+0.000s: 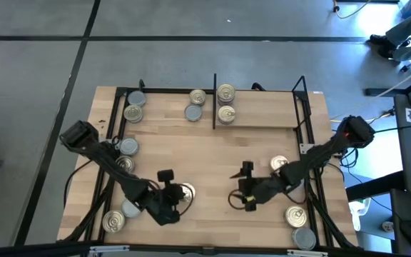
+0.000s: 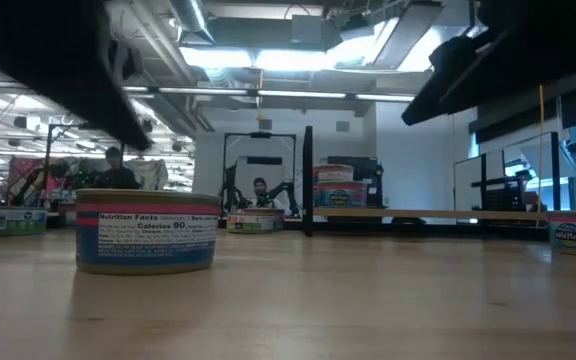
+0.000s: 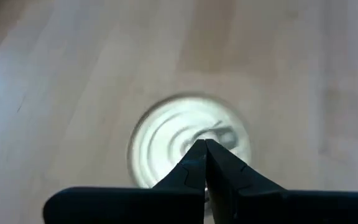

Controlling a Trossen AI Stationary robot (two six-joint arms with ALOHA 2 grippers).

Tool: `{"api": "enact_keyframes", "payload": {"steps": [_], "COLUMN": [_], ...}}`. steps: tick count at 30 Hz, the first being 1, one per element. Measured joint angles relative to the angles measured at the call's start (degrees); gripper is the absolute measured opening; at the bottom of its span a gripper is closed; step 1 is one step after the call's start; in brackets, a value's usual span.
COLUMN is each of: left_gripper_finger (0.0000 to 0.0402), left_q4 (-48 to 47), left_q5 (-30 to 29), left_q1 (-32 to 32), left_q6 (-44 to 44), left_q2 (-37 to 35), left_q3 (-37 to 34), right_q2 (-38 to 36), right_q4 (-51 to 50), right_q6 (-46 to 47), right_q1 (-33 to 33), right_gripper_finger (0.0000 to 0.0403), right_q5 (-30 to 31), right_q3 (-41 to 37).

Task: Stack canned seafood by type on shelf
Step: Stack the blue tuna can on top of the blue tuna can

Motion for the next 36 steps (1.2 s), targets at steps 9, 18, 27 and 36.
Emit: {"api": "enact_keyframes", "payload": {"steps": [9,18,27,36], "left_gripper_finger": [0.0001,0.0001,0.0001,0.0001], "left_q4": [12.0,24.3,36.5,37.0], "left_q5": [3.6,6.3,9.9,11.3], "left_q1": [2.8,6.4,10.5,13.9], "left_q6": [3.6,8.4,16.0,19.2], "left_q2": [1.0,7.0,9.9,13.6], "left_q3": [-5.3,-5.2,-5.4,-1.4], "right_q2": [5.3,5.9,5.9,5.9], "right_q4": [3.3,3.0,3.0,3.3], "right_q6": [2.4,3.0,3.0,3.0], "right_q1": [1.7,1.7,1.7,1.7], "right_gripper_finger": [0.0305,0.0305,0.0305,0.0305], "right_q5": [-1.0,-2.0,-2.0,-2.0], "right_q3": [-0.3,-0.3,-0.3,-0.3]}}
